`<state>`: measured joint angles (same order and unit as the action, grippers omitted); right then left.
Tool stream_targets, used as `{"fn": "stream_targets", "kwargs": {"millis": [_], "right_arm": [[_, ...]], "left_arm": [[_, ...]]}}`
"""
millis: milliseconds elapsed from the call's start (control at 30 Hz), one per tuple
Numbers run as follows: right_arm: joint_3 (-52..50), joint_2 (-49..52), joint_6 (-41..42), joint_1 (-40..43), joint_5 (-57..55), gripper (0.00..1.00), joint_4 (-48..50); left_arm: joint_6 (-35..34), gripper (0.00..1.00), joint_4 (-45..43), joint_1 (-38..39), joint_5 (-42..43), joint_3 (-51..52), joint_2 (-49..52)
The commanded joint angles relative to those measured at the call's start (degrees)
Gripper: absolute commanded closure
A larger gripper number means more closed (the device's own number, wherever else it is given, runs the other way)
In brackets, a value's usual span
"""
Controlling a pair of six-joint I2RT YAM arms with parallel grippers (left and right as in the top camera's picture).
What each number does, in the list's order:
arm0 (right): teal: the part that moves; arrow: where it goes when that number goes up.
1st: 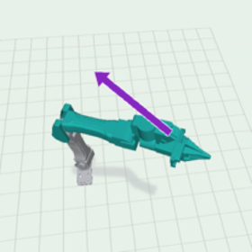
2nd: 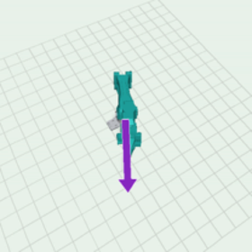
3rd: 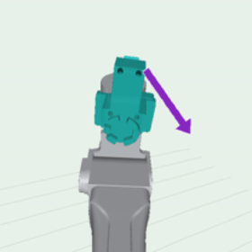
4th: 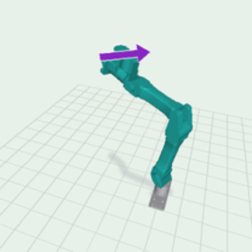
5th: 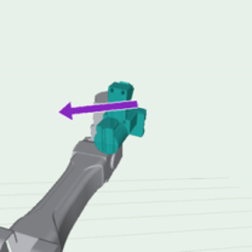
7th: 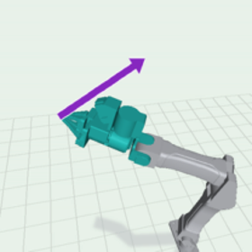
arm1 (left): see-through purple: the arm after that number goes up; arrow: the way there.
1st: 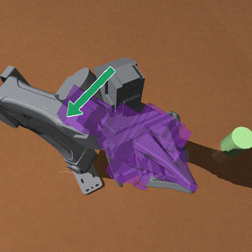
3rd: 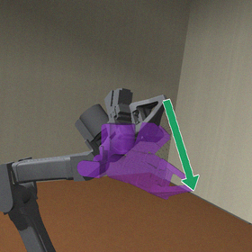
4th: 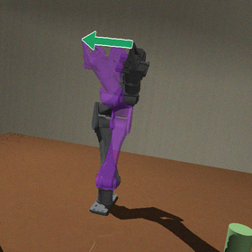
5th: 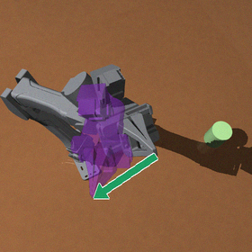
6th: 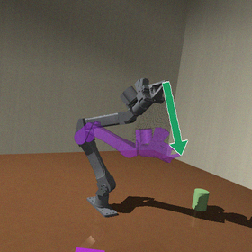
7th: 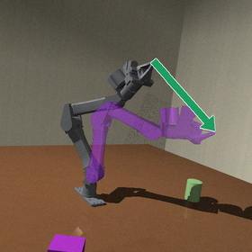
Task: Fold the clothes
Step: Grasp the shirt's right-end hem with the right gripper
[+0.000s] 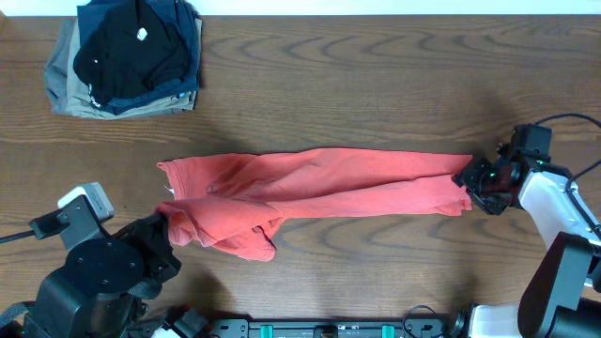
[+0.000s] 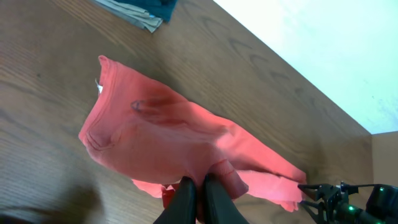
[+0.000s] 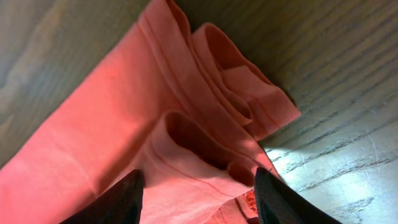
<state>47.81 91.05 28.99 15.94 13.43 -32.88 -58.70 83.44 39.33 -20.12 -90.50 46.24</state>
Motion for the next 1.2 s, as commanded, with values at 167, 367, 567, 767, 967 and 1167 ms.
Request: {"fn": "stream_targets", "kwargs": {"millis": [167, 367, 567, 767, 967, 1167], "right_arm": [[-0.68, 1.01, -0.79, 0.17, -2.1, 0.43, -1.2], [-0.72, 1.01, -0.76, 0.15, -3.58, 0.36, -1.36], [-1.09, 1.03, -0.79, 0.15, -3.82, 0.49, -0.87], [-2.23, 1.03, -0.76, 0.15, -3.56, 0.56, 1.42], [-2.23, 1.03, -0.76, 0.11, -3.5, 0.63, 1.33], [-2.27, 1.03, -0.74, 0.11, -3.5, 0.69, 1.18]], "left_arm": [[-0.5, 0.94, 0.15, 0.13, -2.01, -0.85, 0.11], [-0.5, 0.94, 0.15, 0.13, -2.01, -0.85, 0.11], [-0.5, 0.94, 0.17, 0.13, -2.01, -0.85, 0.11], [-0.5, 0.94, 0.52, 0.13, -2.01, -0.85, 0.11], [-0.5, 0.94, 0.52, 0.13, -2.01, -0.85, 0.11], [-0.5, 0.94, 0.52, 0.13, -2.01, -0.85, 0.11]]}}
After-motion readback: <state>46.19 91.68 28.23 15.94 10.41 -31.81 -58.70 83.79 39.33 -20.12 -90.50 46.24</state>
